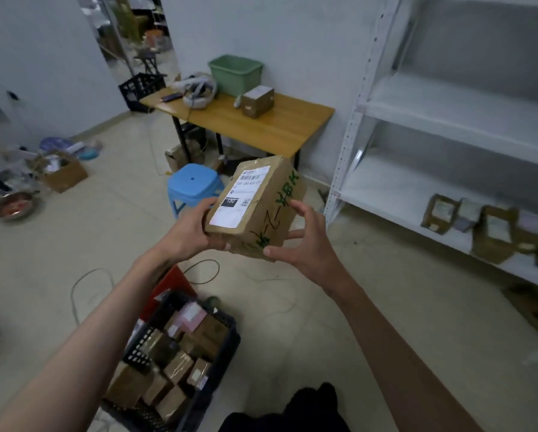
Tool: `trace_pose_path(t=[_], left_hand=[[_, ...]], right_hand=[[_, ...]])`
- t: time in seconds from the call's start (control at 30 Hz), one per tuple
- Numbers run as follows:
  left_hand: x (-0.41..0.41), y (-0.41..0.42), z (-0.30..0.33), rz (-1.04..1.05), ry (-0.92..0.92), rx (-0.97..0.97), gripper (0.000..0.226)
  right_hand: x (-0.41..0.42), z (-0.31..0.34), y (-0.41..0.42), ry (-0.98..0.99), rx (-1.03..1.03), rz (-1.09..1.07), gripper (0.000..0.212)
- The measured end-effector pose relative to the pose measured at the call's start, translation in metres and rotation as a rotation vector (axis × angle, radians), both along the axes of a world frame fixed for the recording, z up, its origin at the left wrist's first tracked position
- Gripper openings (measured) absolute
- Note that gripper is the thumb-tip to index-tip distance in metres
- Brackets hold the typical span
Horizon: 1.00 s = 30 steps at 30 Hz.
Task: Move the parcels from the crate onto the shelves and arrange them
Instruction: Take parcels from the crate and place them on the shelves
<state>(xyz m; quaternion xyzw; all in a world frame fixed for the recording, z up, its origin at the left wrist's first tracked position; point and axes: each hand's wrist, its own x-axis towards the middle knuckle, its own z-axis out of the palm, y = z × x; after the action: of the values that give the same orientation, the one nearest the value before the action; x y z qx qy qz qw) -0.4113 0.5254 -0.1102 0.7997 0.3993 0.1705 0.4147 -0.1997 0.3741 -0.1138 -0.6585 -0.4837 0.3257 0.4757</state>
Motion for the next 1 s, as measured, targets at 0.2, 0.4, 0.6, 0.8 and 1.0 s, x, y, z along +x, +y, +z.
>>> trace_pose_path(t=[0.2,0.4,0.6,0.8,1.0], left_hand=[[0.109,-0.012,0.011,-0.126,-0.018,0.024,0.089],[0.236,-0.036,0.027,-0.251,-0.040,0.034,0.085],[0.347,-0.056,0.044,-0.396,-0.022,0.061,0.085],[0.458,-0.089,0.071,-0.546,-0.030,0.138,0.079],[0.554,-0.120,0.089,-0.590,-0.061,0.212,0.079]], right_hand=[[0.093,0.013,-0.036,-0.060,-0.051,-0.082,0.110],[0.192,0.029,-0.080,-0.098,-0.021,-0.215,0.106],[0.285,0.053,-0.119,-0.251,-0.139,-0.269,0.104],[0.376,0.087,-0.159,-0.392,-0.259,-0.321,0.083],[0.453,0.111,-0.181,-0.401,-0.318,-0.370,0.075]])
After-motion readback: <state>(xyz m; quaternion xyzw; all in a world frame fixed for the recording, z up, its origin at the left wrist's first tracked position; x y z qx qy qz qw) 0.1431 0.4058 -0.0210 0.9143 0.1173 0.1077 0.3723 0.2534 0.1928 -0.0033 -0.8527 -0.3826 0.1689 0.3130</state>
